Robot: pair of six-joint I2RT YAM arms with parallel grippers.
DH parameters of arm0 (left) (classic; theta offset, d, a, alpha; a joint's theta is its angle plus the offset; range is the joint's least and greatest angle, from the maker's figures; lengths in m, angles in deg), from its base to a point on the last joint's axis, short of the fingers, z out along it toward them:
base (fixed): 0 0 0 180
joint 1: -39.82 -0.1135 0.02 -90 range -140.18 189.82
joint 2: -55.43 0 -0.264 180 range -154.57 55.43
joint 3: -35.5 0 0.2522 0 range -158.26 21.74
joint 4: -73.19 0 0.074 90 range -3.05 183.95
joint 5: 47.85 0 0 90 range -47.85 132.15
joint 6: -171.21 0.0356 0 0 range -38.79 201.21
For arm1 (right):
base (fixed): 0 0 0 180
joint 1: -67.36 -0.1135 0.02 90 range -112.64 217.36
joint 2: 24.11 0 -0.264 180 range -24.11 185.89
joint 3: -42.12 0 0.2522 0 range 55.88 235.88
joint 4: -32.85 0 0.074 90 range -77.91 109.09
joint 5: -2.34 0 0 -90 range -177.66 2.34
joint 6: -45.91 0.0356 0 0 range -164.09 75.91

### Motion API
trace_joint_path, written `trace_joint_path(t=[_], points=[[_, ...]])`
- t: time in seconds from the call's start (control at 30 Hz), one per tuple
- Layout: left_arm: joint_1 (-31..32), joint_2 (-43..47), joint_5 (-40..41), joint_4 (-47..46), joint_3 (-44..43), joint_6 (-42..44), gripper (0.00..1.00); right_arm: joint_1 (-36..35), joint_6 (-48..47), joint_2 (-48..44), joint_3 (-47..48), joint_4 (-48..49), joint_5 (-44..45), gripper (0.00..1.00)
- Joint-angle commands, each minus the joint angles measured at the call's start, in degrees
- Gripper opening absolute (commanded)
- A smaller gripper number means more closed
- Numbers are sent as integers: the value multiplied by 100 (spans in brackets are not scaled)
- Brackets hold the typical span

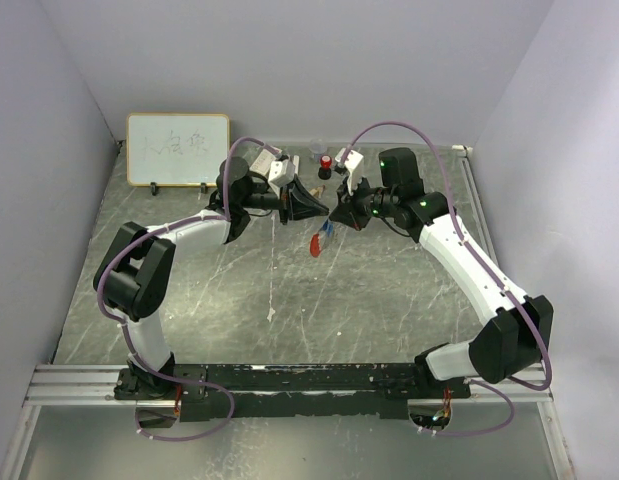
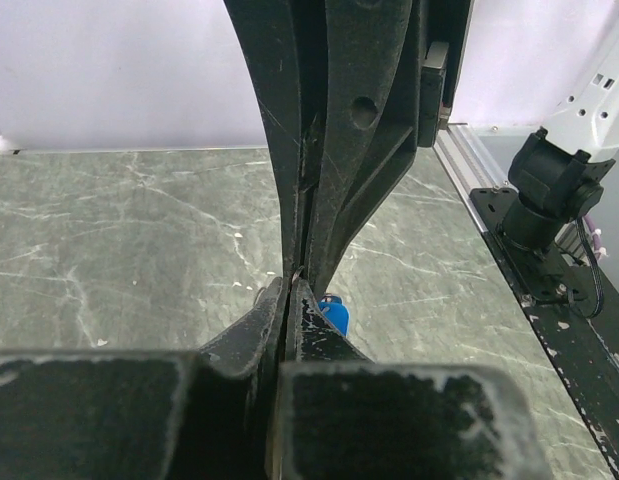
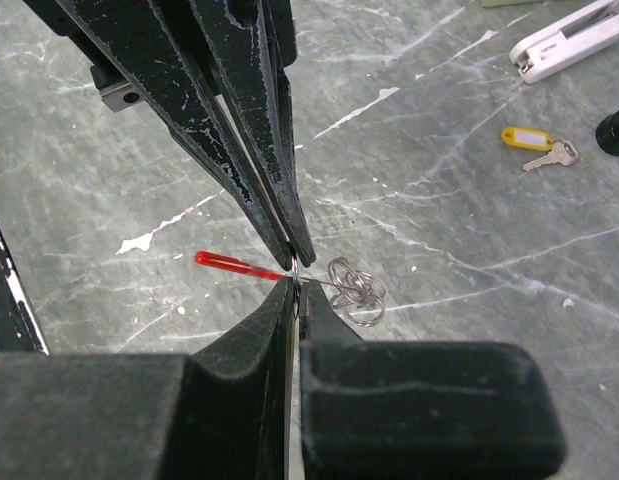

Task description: Put the keys on the keyring

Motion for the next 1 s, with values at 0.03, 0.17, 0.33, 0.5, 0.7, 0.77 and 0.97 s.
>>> trace_joint_path(t=[0.03,0.17,0.33,0.5,0.7,0.77,0.97], points=[[90,-17,-51,138,-181,206,7,-9,-31,34,200,105,-129,0],[98,27,-42,35,-111,185,7,-9,-18,26,196,130,-109,0],[103,94,119,-226,27,34,7,-11,31,-46,141,227,-80,0],[96,100,267,-746,118,-323,7,-11,158,-166,51,389,45,26],[77,155,494,-1170,200,-624,7,-3,235,-549,-168,661,204,38],[41,190,546,-1348,264,-743,7,4,285,-700,-249,799,363,38],[-121,255,501,-2389,464,-1654,7,60,417,-1098,-514,1135,534,37]])
